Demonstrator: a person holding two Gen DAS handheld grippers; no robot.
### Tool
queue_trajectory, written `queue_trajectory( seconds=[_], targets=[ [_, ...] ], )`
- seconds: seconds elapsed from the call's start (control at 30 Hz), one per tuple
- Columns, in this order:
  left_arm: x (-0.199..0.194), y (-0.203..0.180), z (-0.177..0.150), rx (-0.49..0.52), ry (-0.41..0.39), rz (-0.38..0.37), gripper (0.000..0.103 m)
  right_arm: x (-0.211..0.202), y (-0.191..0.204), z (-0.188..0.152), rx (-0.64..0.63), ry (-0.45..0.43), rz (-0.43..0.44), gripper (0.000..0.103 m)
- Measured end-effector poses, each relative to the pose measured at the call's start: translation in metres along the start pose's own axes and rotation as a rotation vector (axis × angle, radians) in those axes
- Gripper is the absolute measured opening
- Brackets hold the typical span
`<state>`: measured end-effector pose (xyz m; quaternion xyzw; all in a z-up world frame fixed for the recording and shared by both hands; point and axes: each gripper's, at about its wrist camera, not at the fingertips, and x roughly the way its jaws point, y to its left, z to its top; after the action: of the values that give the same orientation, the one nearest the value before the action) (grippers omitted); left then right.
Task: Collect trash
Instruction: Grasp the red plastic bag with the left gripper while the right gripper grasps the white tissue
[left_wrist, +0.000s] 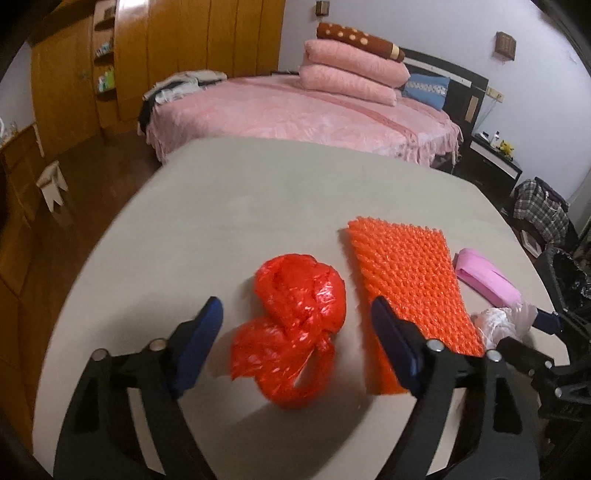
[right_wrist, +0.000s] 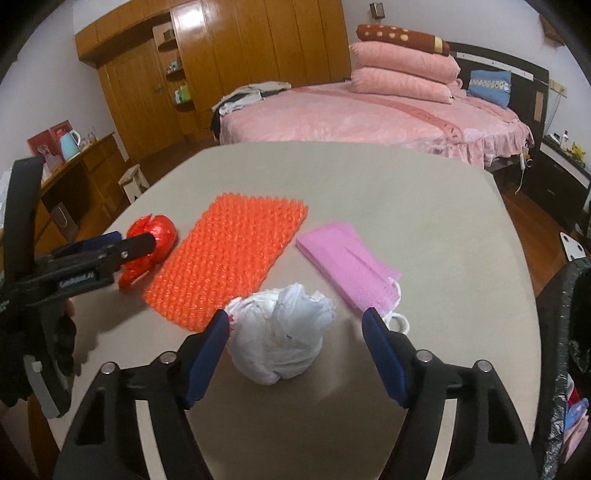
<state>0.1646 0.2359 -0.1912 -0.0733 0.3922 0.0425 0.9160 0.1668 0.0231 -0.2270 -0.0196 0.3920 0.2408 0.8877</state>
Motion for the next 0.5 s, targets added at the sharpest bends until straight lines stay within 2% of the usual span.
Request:
queue_trajectory(
  seconds=[0.03,0.07,0.1,0.17,0.2,0.3,0.5],
  targets=[
    [0.005,0.000,0.000,-0.002,0.015,-0.008,0.070,0.002,0.000,0.000,-0.001,0.008,0.001,0.073],
    [0.008,0.000,0.000,-0.005,0.031,-0.020,0.062,0.004,0.000,-0.001,-0.003,0.022,0.002,0.073],
    [0.011,0.000,0.000,-0.009,0.039,-0.029,0.052,0.007,0.001,-0.001,-0.007,0.036,0.004,0.069],
    [0.013,0.002,-0.002,-0.014,0.048,-0.053,0.045,0.010,0.003,-0.002,-0.016,0.054,0.024,0.060],
    [0.012,0.003,-0.003,-0.016,0.042,-0.053,0.043,0.011,0.004,-0.002,-0.021,0.060,0.033,0.052],
    [0.003,0.005,-0.006,-0.020,0.023,-0.051,0.041,0.010,0.007,-0.002,-0.034,0.061,0.058,0.043],
    [-0.022,-0.001,-0.017,-0.009,0.004,-0.055,0.040,-0.007,0.006,-0.003,-0.023,0.033,0.077,0.040]
  ],
)
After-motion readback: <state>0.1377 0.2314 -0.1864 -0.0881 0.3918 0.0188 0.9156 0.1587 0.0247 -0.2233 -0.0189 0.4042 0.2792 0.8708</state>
